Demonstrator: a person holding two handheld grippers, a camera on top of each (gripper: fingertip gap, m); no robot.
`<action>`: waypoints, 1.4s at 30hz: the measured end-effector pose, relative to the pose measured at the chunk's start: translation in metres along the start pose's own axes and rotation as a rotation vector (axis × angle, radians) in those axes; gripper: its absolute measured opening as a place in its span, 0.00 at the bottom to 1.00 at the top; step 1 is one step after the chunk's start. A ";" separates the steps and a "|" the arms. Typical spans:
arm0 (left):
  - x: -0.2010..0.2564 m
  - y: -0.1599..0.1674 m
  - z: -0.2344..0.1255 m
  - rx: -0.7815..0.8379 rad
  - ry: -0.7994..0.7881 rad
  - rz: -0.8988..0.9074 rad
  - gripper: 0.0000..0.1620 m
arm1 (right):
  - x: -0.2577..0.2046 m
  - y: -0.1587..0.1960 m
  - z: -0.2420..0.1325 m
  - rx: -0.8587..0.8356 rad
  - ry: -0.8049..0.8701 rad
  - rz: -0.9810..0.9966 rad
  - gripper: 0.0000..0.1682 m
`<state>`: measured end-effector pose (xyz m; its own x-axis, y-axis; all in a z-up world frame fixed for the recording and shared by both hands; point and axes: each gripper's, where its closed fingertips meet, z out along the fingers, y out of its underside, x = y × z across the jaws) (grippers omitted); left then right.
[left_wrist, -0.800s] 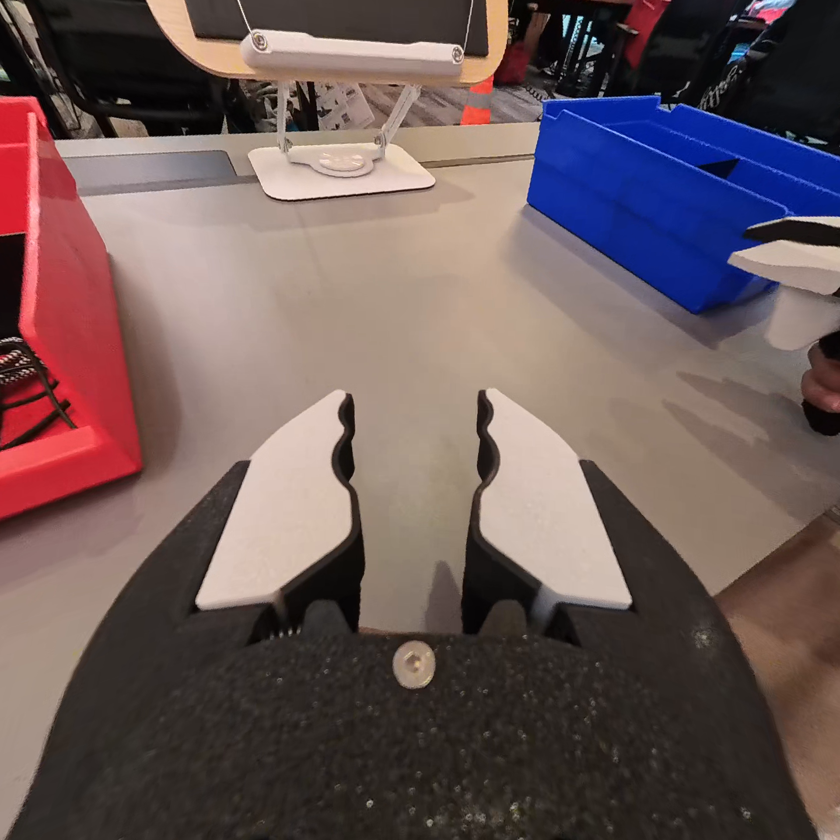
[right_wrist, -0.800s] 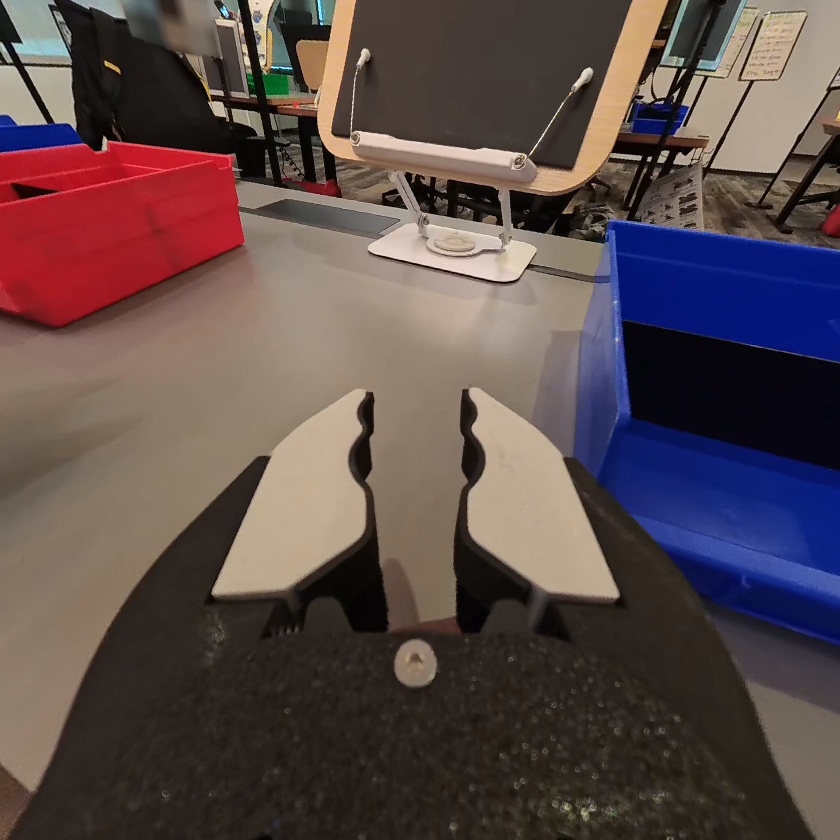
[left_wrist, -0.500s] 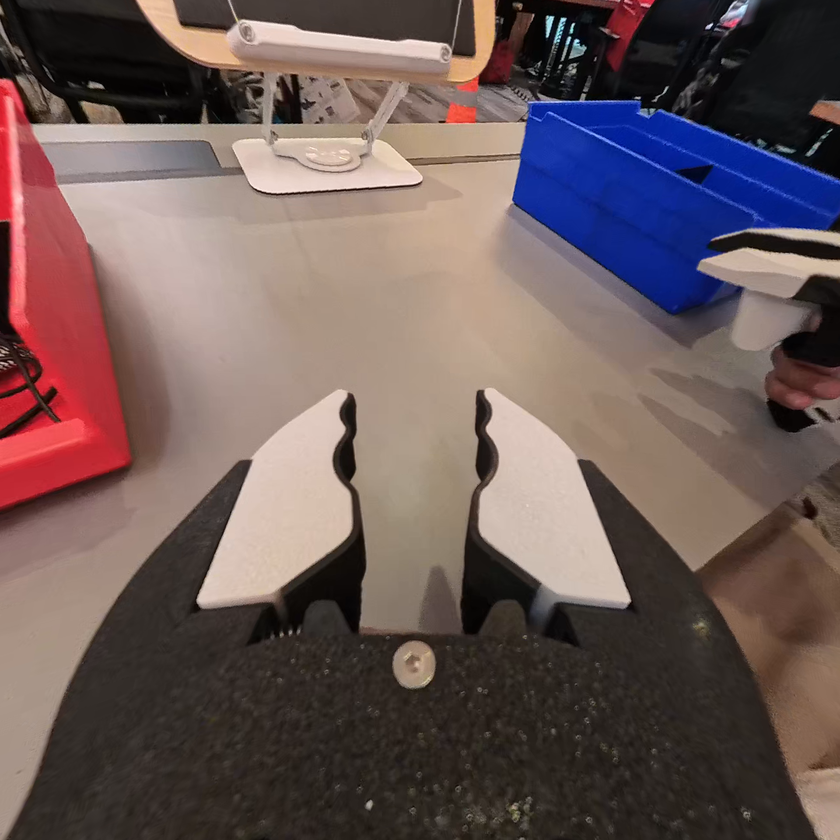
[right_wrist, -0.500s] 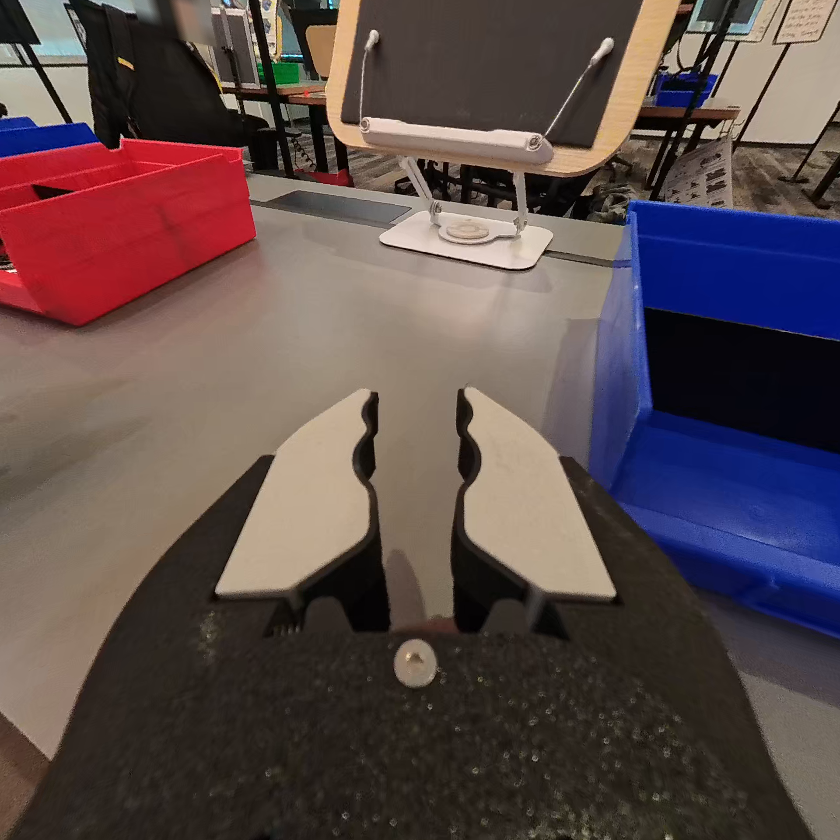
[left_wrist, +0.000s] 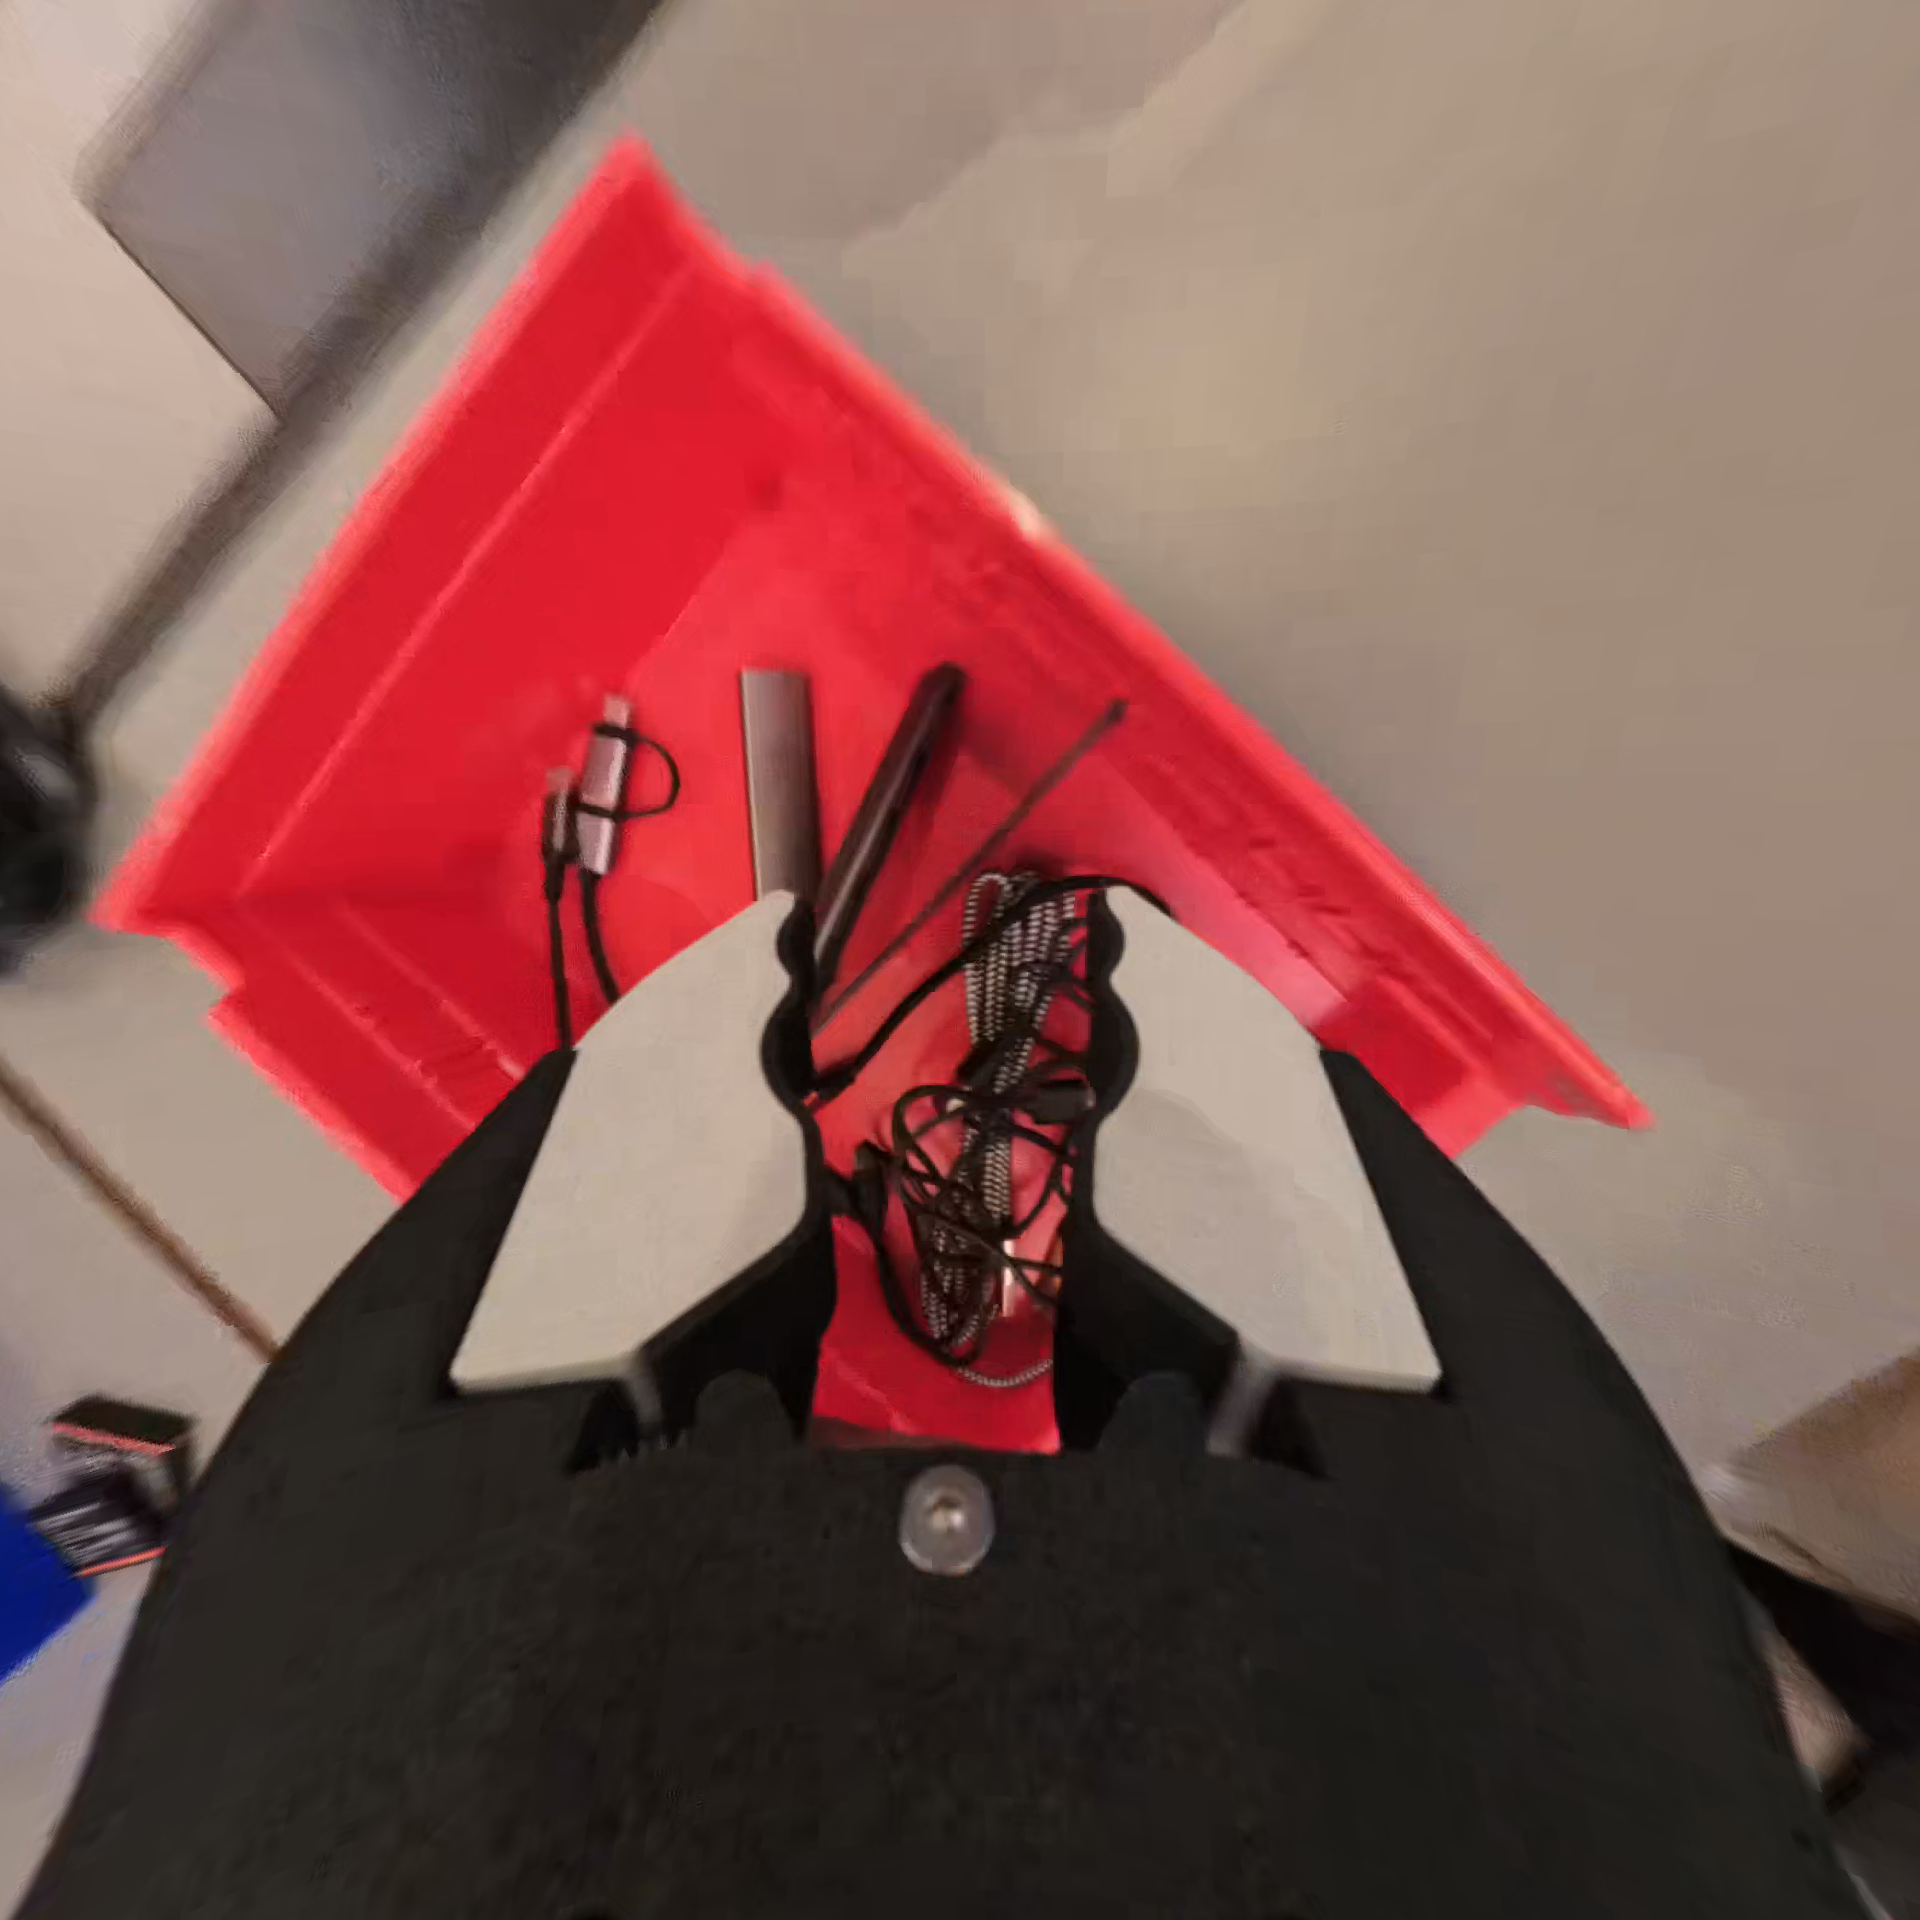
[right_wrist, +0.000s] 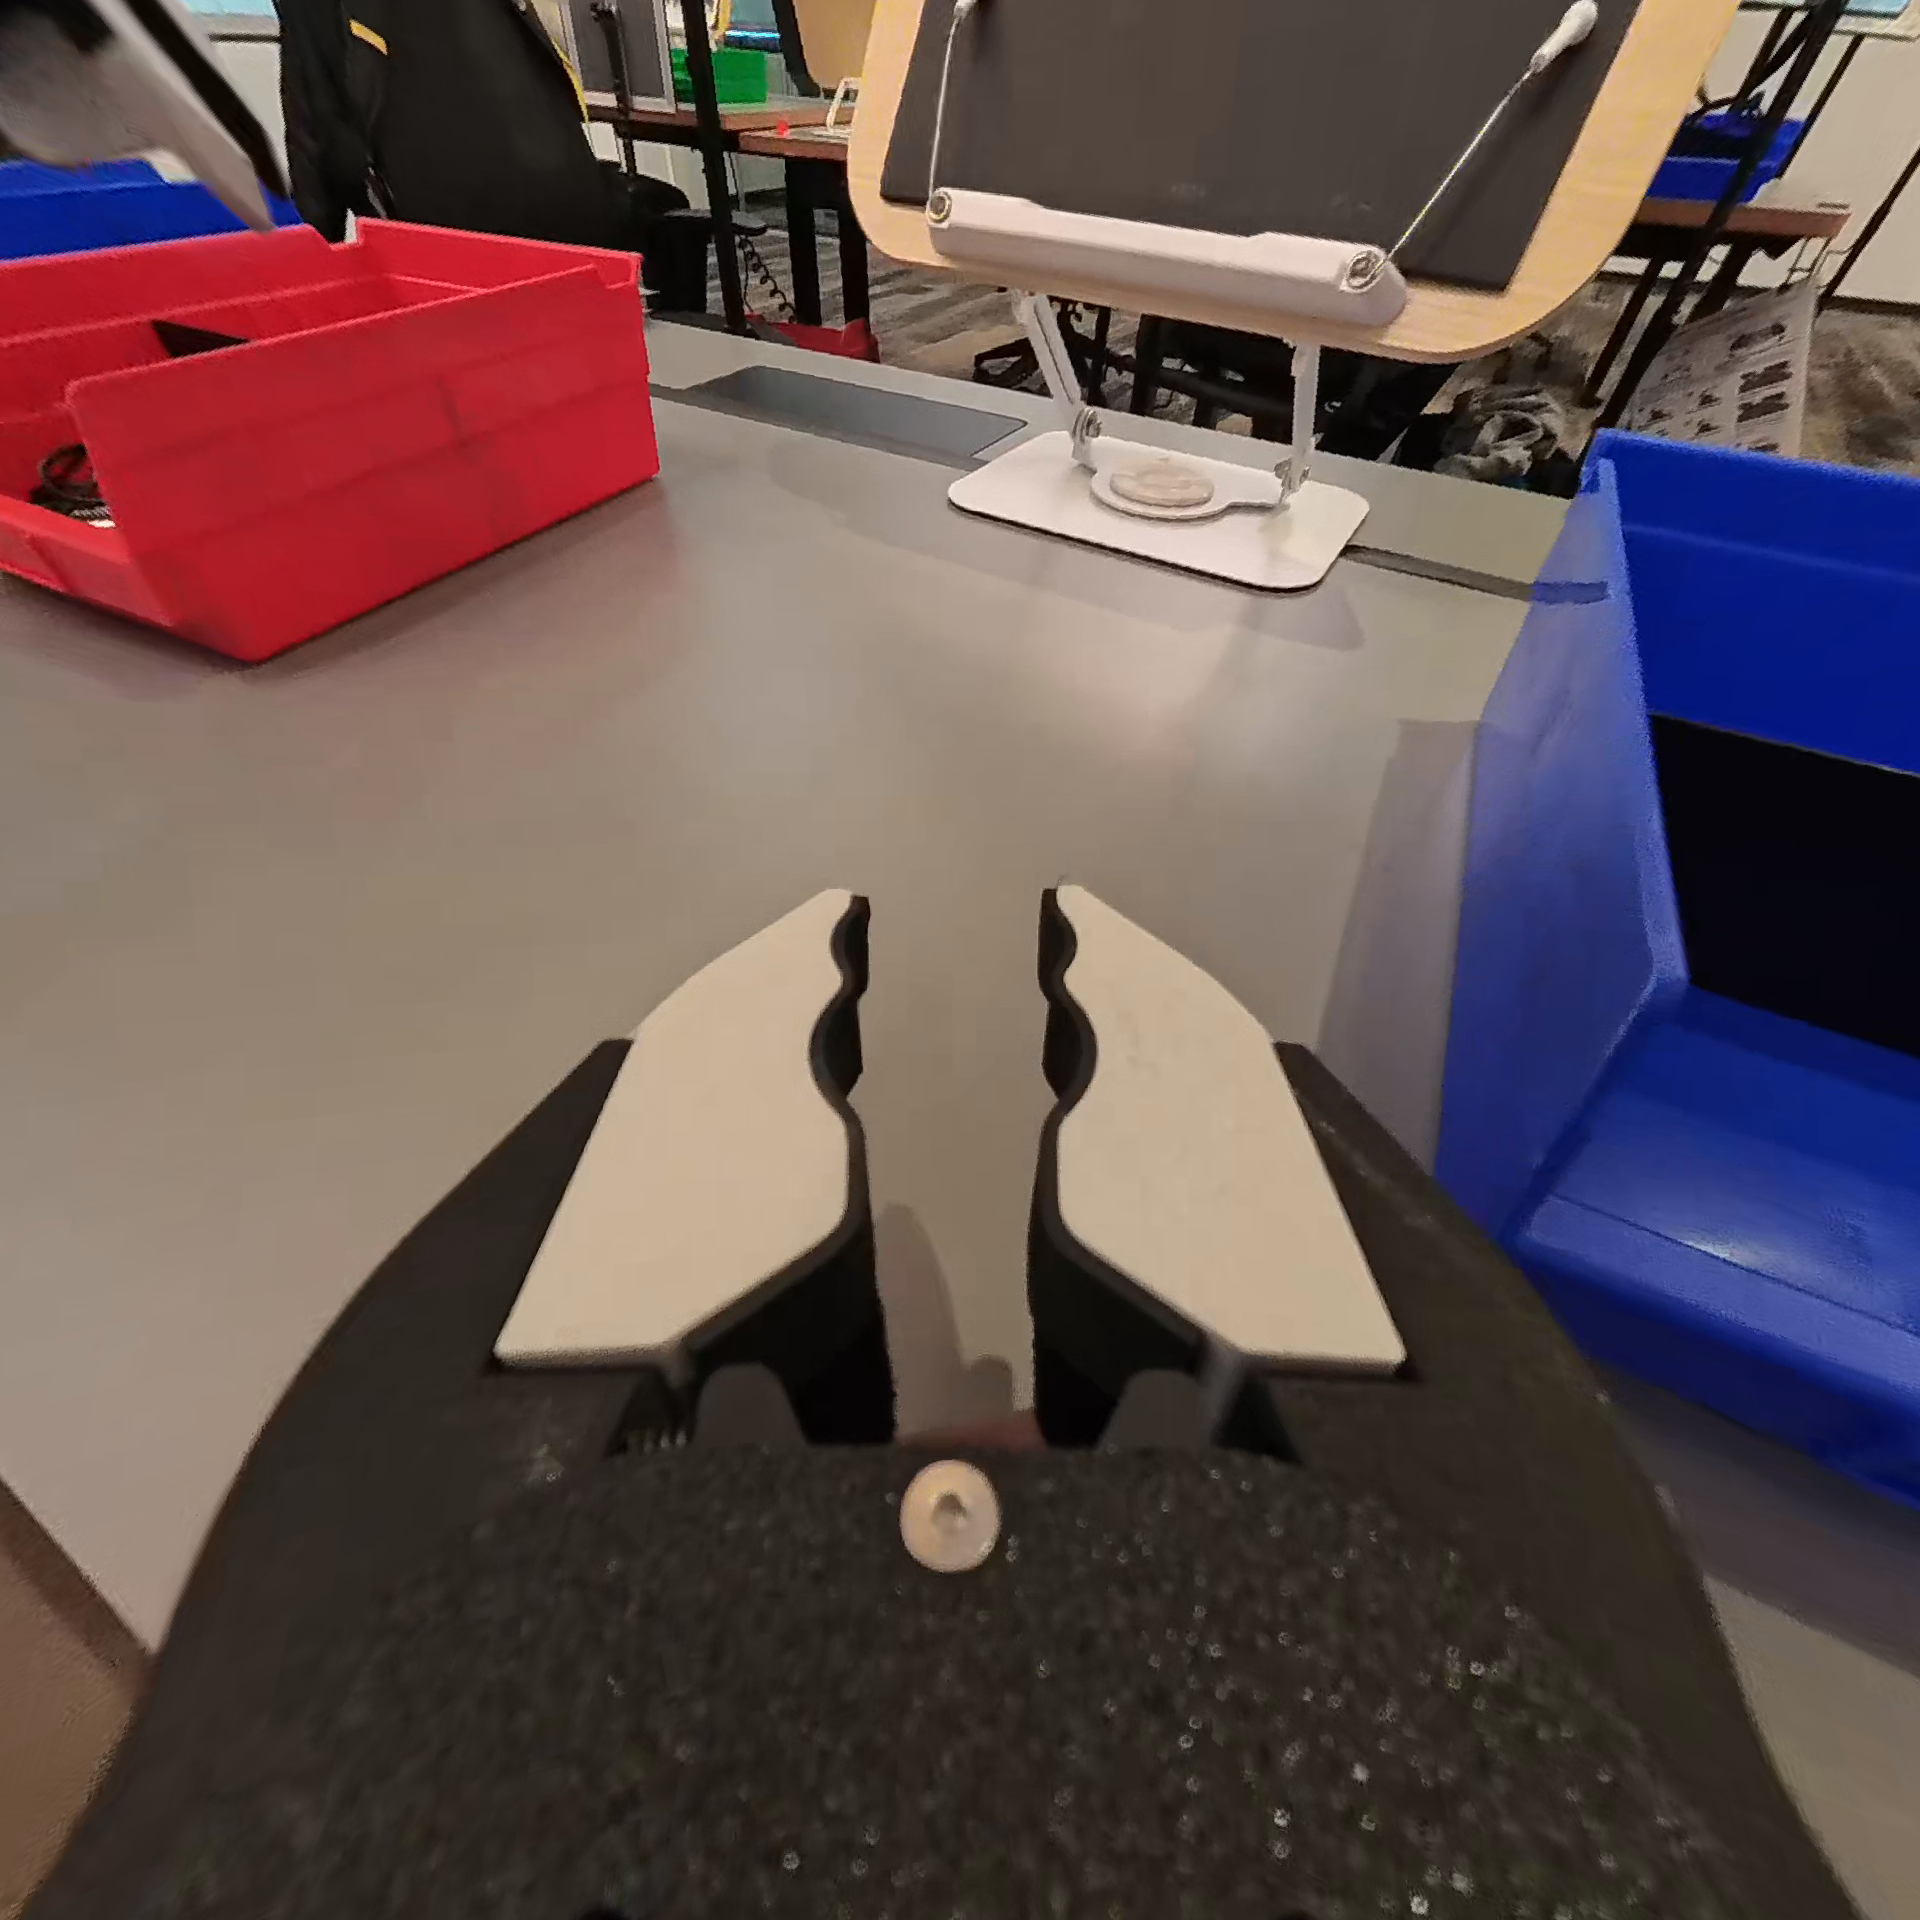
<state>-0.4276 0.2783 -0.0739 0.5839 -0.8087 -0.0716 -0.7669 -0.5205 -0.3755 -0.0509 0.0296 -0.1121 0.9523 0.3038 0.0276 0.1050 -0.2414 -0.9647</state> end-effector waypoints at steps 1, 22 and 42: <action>-0.013 0.002 0.018 -0.076 0.063 -0.045 0.31 | 0.001 0.000 0.000 -0.001 0.008 -0.013 0.18; -0.037 0.017 0.110 -0.308 0.194 -0.056 0.08 | 0.002 0.001 0.001 -0.004 0.001 -0.026 0.18; 0.068 -0.087 -0.174 0.896 0.260 0.109 0.05 | -0.035 -0.042 0.011 0.115 -0.163 -0.044 0.16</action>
<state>-0.3671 0.2208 0.1142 0.3596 -0.9329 0.0198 -0.2600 -0.1205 -0.9581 -0.0915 0.0398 -0.0756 0.8875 0.4593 0.0367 0.1032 -0.1206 -0.9873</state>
